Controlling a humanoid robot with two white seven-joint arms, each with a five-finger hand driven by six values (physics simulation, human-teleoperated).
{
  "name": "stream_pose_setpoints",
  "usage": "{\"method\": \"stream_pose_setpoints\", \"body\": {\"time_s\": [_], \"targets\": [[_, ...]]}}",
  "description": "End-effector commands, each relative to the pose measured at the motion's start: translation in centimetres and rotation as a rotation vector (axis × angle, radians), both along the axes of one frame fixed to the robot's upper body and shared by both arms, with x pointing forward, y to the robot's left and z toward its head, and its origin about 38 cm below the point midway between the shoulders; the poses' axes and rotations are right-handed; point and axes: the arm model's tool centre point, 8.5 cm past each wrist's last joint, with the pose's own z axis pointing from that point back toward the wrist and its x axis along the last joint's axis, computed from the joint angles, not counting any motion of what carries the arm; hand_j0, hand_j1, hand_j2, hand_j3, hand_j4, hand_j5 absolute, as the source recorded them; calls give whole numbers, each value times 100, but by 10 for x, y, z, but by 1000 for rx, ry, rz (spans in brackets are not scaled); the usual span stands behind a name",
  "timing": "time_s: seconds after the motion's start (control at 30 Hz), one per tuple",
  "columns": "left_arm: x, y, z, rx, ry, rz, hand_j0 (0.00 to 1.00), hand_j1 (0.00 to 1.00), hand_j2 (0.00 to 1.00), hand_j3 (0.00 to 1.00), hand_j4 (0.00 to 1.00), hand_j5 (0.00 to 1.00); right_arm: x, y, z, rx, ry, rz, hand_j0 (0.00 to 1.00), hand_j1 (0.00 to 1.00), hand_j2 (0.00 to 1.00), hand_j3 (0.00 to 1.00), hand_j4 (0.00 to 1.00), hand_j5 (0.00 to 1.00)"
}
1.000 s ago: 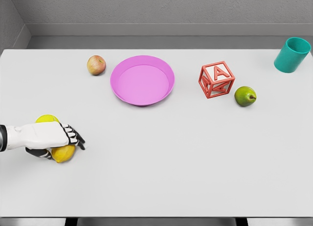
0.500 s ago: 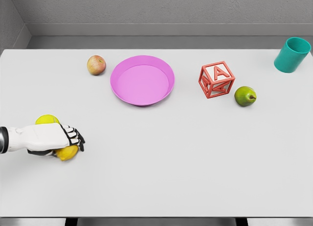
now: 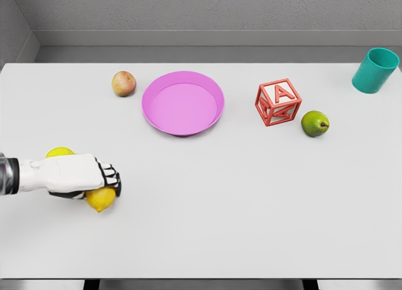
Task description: Put the lemon on the plate with left arm
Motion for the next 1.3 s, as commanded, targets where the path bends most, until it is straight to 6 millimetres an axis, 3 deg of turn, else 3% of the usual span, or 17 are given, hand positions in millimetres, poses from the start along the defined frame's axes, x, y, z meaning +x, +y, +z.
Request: {"method": "stream_pose_setpoints", "body": {"time_s": [0.0,0.57,0.93,1.27], "targets": [[0,-4,1,-31,7,1,30,30,30,30,30,30,0,0,0,0,0,0,100,100,100,100,100,100],[21,-24,17,-136,-35,-3,28,28,28,28,28,28,0,0,0,0,0,0,100,100,100,100,100,100],[45,-33,22,-196,-57,22,28,28,28,28,28,28,0,0,0,0,0,0,100,100,100,100,100,100],[55,-39,20,-226,-56,35,28,28,28,28,28,28,0,0,0,0,0,0,100,100,100,100,100,100]]}}
